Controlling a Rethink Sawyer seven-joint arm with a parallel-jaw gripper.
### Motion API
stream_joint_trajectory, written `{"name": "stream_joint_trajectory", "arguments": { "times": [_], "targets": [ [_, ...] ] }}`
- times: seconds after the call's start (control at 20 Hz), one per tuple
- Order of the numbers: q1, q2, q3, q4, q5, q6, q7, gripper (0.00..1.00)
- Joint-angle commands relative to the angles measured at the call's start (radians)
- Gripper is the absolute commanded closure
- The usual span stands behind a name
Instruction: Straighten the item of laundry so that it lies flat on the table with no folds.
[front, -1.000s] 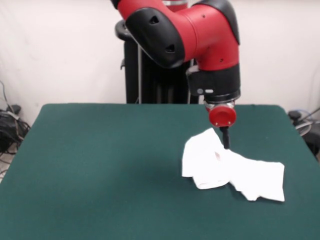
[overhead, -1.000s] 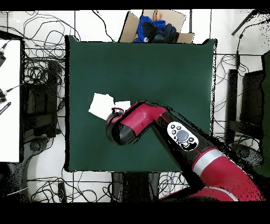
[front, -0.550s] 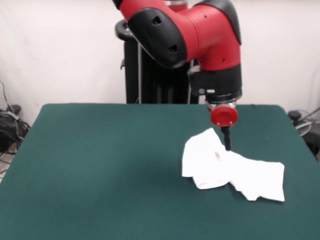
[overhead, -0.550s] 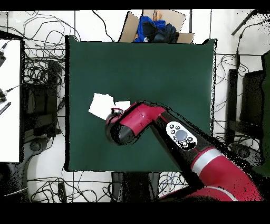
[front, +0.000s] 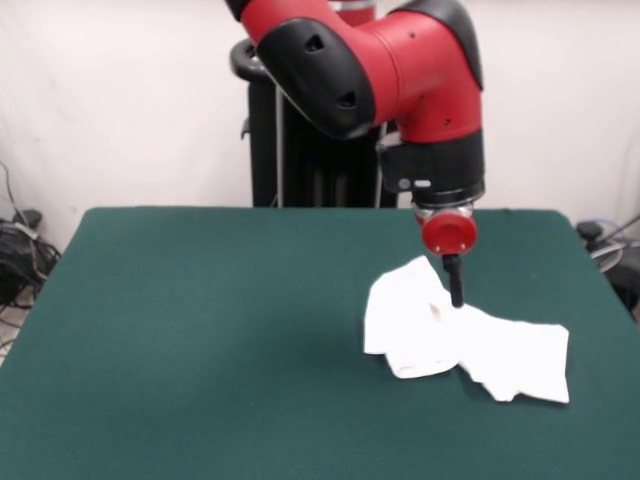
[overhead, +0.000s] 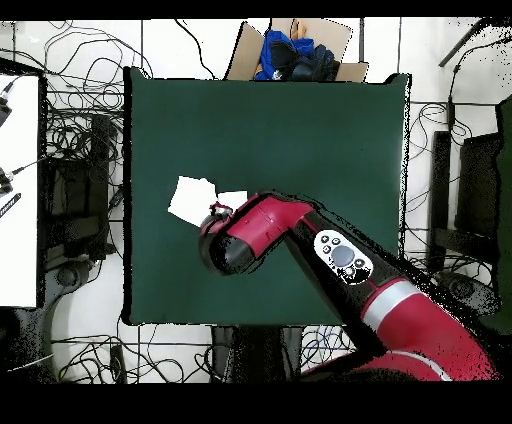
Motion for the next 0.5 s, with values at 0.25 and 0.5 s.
{"name": "stream_joint_trajectory", "arguments": {
  "times": [0.25,0.5],
  "targets": [
    [0.029,0.139,-0.098,-0.095,-0.082,0.006,0.010,0.00],
    [0.025,0.169,-0.100,-0.107,-0.097,0.009,-0.007,0.00]
  ]
}}
